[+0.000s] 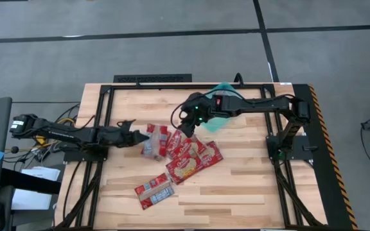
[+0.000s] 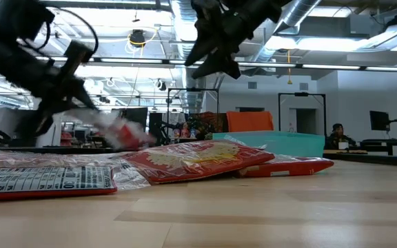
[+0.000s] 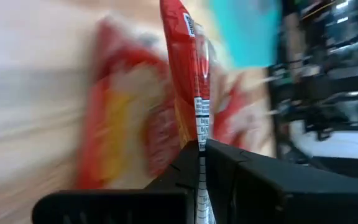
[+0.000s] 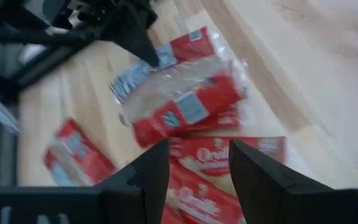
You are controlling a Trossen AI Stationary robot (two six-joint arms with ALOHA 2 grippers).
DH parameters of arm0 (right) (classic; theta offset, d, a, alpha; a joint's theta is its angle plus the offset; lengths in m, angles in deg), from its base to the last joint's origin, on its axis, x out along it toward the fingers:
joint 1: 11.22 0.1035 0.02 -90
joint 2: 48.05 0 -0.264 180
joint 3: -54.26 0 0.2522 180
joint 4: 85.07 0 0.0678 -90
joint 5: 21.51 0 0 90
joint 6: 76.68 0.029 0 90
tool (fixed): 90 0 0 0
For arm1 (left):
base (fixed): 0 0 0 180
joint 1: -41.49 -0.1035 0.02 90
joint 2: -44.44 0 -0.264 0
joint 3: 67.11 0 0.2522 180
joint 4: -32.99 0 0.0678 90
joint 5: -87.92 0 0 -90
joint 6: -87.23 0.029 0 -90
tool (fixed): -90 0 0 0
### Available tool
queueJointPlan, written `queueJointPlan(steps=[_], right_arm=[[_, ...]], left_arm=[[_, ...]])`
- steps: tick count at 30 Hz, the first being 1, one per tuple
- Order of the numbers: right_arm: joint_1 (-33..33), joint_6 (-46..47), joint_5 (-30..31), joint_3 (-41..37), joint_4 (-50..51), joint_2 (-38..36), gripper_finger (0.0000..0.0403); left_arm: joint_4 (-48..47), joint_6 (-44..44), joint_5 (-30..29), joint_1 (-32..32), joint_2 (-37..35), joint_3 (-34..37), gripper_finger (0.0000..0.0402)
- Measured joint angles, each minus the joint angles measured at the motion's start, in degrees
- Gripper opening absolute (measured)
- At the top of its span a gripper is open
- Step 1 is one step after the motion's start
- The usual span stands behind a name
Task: Sort popcorn bags into baskets
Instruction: Put the red popcorn bag into the green bin
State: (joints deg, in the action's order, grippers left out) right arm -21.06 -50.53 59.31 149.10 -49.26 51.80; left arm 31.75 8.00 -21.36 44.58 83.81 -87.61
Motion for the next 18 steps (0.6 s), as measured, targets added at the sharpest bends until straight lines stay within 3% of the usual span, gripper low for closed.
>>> queueJointPlan(steps=[5,9,18], right_arm=[[-0.30,6.61,-0.26,0.00,-2.09,0.00,0.0213],[-1.62,11.01,-5.24,0.00,-3.99,0.00,0.0231],[-3.48,14.97,-7.67,0.02,-12.93,0.00,0.0241]], left_arm=[[5.06,6.25,-3.53,0.00,-0.02,-3.14,0.0000],[9.79,11.73,-5.35,0.00,-0.02,-5.38,0.0000],[22.32,21.79,-9.26,-0.01,-0.04,-8.39,0.0000]])
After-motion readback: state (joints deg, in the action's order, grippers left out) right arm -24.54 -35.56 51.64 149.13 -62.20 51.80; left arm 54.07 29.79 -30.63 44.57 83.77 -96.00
